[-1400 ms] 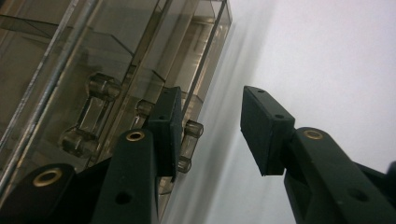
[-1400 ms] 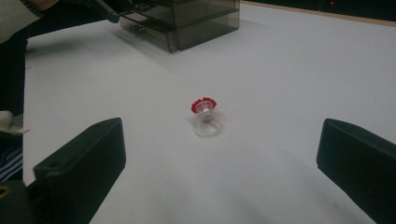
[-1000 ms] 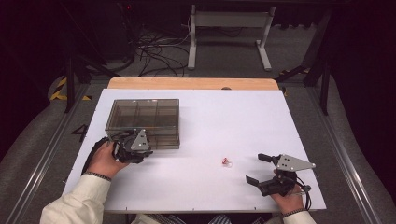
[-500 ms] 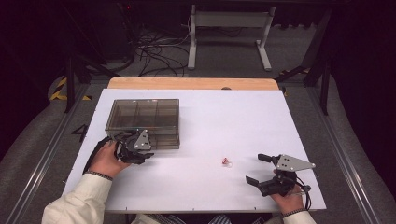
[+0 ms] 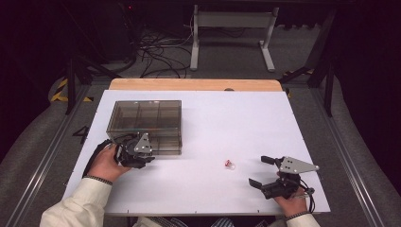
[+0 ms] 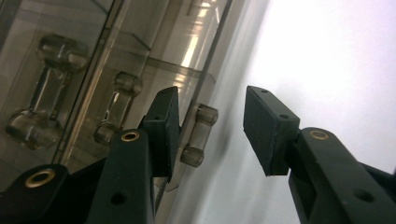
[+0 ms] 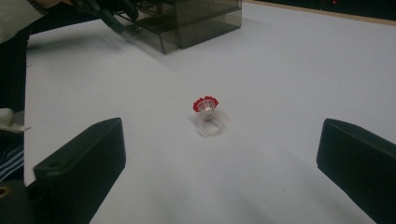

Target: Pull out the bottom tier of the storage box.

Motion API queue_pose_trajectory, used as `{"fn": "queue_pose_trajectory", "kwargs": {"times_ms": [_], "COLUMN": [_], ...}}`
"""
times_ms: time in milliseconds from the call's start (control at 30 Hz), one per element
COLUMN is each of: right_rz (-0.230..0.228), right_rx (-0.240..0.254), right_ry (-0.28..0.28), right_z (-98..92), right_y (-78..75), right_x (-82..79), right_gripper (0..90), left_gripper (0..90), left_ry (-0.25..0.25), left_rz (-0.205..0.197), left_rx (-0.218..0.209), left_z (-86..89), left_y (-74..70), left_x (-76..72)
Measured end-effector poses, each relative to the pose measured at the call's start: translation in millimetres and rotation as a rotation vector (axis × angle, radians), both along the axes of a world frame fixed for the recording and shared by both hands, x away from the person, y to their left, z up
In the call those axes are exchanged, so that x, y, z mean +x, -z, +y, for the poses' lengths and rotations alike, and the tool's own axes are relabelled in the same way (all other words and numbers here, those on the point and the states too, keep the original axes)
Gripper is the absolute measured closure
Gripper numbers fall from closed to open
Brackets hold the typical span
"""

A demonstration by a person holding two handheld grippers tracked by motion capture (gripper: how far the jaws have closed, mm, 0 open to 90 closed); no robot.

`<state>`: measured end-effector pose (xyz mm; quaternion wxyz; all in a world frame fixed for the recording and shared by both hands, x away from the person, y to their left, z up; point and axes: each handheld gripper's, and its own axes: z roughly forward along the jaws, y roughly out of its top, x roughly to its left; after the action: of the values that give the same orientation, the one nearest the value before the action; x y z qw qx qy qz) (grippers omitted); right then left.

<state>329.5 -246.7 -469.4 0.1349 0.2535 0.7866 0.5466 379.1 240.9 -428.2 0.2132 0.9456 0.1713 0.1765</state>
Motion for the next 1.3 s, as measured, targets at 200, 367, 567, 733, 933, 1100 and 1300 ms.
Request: {"fn": "queue_pose_trajectory", "kwargs": {"times_ms": [200,367,567,733,933,1100,1300], "right_rz": [0.0,0.0,0.0,-0.001,0.0,0.002,0.001], "right_rx": [0.001,0.003,0.003,0.001,0.001,0.002,0.001], "right_ry": [-0.001,-0.002,-0.002,-0.002,0.0,0.002,0.002], "right_z": [-0.1,-0.3,-0.3,0.0,-0.1,0.0,0.0], "right_y": [0.1,0.1,0.1,0.2,0.2,0.2,0.2], "right_x": [0.1,0.0,0.0,0.2,0.4,0.4,0.4], "right_gripper": [1.9,1.9,1.9,1.9,1.9,1.9,1.9], "left_gripper": [55.7,59.3,65.8,66.7,66.7,66.0,66.1], "left_ry": [-0.01,-0.021,-0.015,-0.014,-0.003,0.002,0.007], "left_rz": [0.027,0.037,0.065,0.086,0.104,0.107,0.113], "left_rx": [0.006,0.013,0.003,0.013,-0.008,-0.011,-0.001], "left_z": [-0.1,-0.8,-0.2,-1.0,3.7,4.3,2.7], "left_y": [5.1,7.3,5.6,6.5,7.3,7.5,6.8], "left_x": [6.2,7.9,5.7,-0.2,-7.9,-13.8,-17.8]}}
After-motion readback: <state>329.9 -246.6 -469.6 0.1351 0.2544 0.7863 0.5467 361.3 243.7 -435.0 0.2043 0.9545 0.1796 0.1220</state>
